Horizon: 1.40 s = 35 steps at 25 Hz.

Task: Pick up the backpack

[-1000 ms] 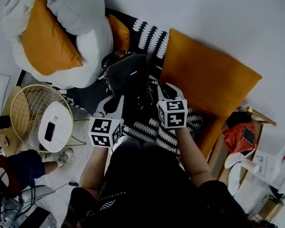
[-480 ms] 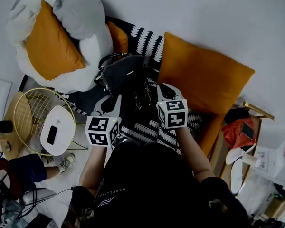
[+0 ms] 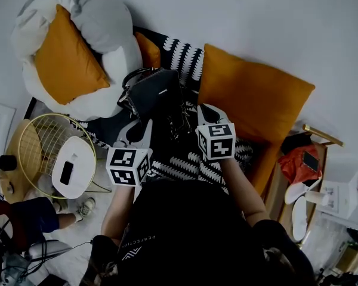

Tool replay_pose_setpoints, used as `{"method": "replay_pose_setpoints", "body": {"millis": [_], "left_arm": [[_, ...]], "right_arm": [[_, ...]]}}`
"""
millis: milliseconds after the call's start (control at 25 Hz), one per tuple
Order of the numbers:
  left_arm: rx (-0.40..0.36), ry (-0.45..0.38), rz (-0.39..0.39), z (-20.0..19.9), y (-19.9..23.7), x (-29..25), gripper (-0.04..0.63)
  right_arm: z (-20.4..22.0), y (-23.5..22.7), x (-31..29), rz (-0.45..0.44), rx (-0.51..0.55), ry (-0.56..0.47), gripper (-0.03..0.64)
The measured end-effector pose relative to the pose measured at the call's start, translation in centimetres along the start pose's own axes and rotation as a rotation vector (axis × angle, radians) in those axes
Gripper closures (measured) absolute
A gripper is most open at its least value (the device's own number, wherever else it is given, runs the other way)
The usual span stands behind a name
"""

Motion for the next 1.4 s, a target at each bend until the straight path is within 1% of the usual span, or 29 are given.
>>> {"method": "replay_pose_setpoints", "body": {"millis": [320,560,1400], "left_arm": [[0.009,-0.028,0.004,0.0,-0.7,0.7,0.568],[0.018,-0.037,0.008,0.0,-0.7,1.0,0.568],[0.019,-0.011,-0.001,0.8,0.7,1.4,0.568]], "right_arm": [[-0.4,0.7,0.7,0.001,-0.004,-0.018,0.62],[-0.2,0.6,1.0,-0.001,-0.012,-0.007,0.621],[0.2,2.2,1.0,-0.04,-0.052,-0.008,0.621]]}}
Point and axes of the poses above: the fingertips, and each gripper's own axes: x backward along the fingers, y to its left, z out of its underside, the point moved 3 cm from there along x, backward along the fingers, and after that the axes turned 10 degrees about -y, right-handed, at the moved point
